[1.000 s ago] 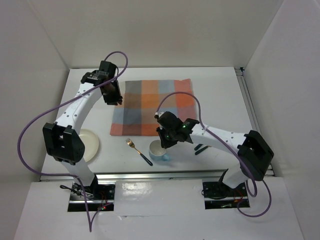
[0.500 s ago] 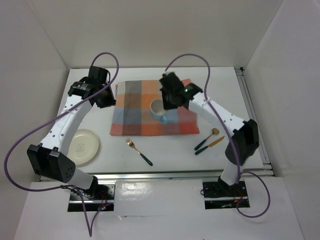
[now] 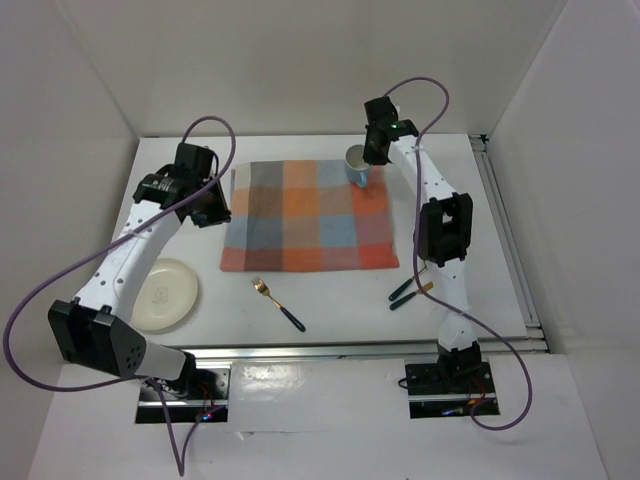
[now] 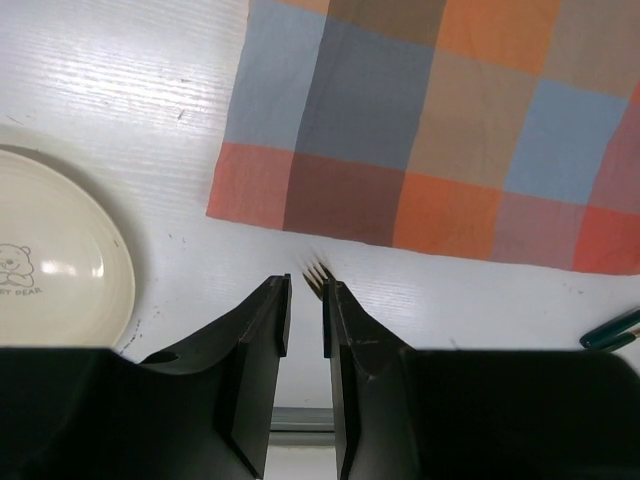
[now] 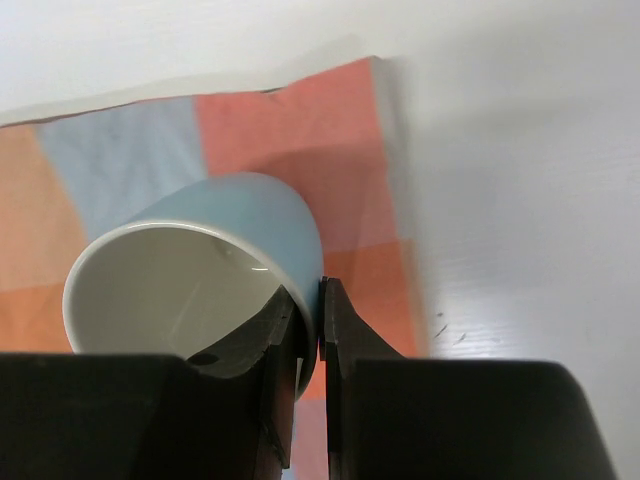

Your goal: Set the dinner table for one person

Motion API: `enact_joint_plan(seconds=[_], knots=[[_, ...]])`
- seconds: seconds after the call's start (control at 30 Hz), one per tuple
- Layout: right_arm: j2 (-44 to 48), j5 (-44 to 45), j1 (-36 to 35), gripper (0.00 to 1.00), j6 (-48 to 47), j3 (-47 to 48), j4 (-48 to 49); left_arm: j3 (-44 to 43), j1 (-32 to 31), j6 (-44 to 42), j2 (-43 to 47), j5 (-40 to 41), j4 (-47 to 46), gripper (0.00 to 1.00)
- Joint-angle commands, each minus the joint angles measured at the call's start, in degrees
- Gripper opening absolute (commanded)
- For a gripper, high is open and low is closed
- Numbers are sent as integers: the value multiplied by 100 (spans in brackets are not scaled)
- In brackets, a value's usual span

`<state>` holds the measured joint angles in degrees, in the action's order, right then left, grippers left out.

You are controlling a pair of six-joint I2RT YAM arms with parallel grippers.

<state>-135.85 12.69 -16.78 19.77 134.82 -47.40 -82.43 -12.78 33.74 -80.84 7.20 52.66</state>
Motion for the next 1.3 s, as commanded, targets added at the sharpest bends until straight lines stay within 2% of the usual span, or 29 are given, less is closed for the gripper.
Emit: enact_joint_plan(seconds=[0.0, 0.27, 0.37, 0.4, 0.43, 0.47, 0.5, 0.6, 0.67, 0.83, 1.0, 1.07, 1.13, 1.27], knots=[[42, -179, 78, 0, -139, 387, 476, 174, 21, 160, 270, -61, -37, 37], [-258, -292, 245, 2, -254, 378, 802, 623, 21, 283, 543, -131, -275, 37], [-380, -372, 245, 36, -254, 378, 802, 623, 21, 344, 403, -17, -161, 37], [-381, -372, 245, 50, -254, 300, 802, 623, 21, 344, 402, 35, -160, 39], [-302, -425, 193, 69, -254, 247, 863, 623, 21, 396, 402, 36, -160, 41], [-241, -425, 192, 73, -254, 116, 925, 684, 21, 397, 402, 36, -160, 51], [-179, -425, 192, 77, -254, 62, 977, 685, 21, 397, 402, 105, -160, 55], [-12, -425, 192, 93, -254, 61, 1031, 685, 21, 450, 402, 281, -160, 58], [146, -425, 192, 100, -254, 131, 1031, 685, 21, 450, 402, 501, -73, 58], [699, -259, 70, 100, -202, -34, 908, 413, 21, 704, 235, 906, 209, 57], [1920, 276, -369, 100, -149, -956, 1294, -298, 160, 538, 182, 1240, 507, 57], [2367, 278, -712, 100, 8, -1396, 1417, -860, 414, 346, 130, 1161, 586, 57], [2641, -186, -1184, 93, 9, -1765, 1618, -1482, 609, 169, -2, 1030, 640, 57], [2915, -687, -2206, 88, 351, -2853, 2355, -2758, 934, -103, -344, 705, 1018, 57]])
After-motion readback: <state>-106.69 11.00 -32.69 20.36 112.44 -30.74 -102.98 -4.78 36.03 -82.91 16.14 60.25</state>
